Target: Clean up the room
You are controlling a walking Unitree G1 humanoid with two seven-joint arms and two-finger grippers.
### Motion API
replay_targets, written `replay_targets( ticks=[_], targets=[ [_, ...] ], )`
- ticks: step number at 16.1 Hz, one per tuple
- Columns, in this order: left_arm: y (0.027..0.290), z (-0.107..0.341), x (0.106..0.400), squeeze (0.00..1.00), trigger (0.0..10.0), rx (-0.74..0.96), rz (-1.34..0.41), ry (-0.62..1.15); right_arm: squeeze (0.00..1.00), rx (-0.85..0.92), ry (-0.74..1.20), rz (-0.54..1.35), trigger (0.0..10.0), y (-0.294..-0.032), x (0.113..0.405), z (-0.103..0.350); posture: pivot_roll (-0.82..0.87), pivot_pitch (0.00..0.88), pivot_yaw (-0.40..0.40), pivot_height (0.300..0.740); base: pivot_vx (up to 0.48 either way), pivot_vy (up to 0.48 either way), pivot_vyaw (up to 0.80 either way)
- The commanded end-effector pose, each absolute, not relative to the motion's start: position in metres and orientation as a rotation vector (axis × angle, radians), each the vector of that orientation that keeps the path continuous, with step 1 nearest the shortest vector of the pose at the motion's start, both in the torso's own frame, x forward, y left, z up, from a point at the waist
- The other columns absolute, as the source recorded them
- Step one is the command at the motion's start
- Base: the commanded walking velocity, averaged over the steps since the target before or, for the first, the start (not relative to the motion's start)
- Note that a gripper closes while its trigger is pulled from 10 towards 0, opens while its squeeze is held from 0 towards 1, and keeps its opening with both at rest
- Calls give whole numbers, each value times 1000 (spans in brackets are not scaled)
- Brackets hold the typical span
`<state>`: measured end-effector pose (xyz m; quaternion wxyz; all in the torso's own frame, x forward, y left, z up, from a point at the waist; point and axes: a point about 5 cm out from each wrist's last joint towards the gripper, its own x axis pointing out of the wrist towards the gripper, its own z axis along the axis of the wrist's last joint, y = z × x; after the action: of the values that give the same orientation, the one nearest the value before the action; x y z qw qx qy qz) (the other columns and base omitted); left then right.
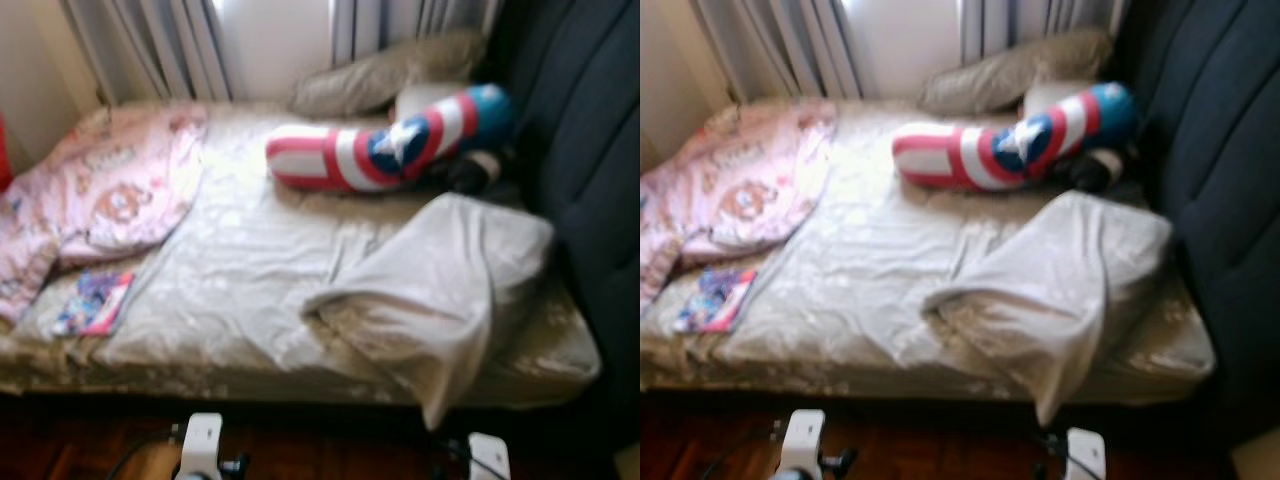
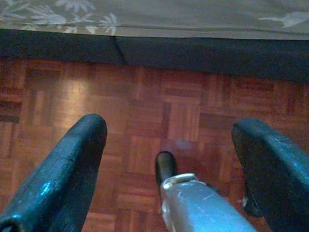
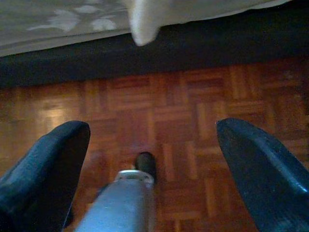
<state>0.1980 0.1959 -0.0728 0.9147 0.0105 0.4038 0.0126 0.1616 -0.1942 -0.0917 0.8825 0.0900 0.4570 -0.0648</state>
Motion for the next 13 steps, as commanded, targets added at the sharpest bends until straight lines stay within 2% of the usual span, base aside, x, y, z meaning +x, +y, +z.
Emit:
replay_targets(
  ticks=[1, 4, 8, 11, 13],
  targets=[
    [202, -76, 191, 0, 10000, 24, 43, 860, 0, 195, 969, -124, 10000, -193, 155, -95, 35, 0, -1, 740, 0, 0, 0],
    [202, -78, 187, 0, 10000, 25, 38, 870, 0, 182, 977, -132, 10000, -205, 149, -95, 31, 0, 2, 740, 0, 0, 0],
    [202, -78, 186, 0, 10000, 27, 37, 874, 0, 178, 984, -150, 10000, -205, 150, -95, 31, 0, -6, 740, 0, 0, 0],
    [202, -79, 185, 0, 10000, 22, 40, 876, 0, 185, 998, -147, 10000, -199, 150, -96, 27, 0, -5, 740, 245, 0, -800],
    [202, -79, 186, 0, 10000, 21, 41, 874, 0, 182, 990, -140, 10000, -197, 151, -96, 29, 0, -5, 740, 255, 0, 0]
  ],
)
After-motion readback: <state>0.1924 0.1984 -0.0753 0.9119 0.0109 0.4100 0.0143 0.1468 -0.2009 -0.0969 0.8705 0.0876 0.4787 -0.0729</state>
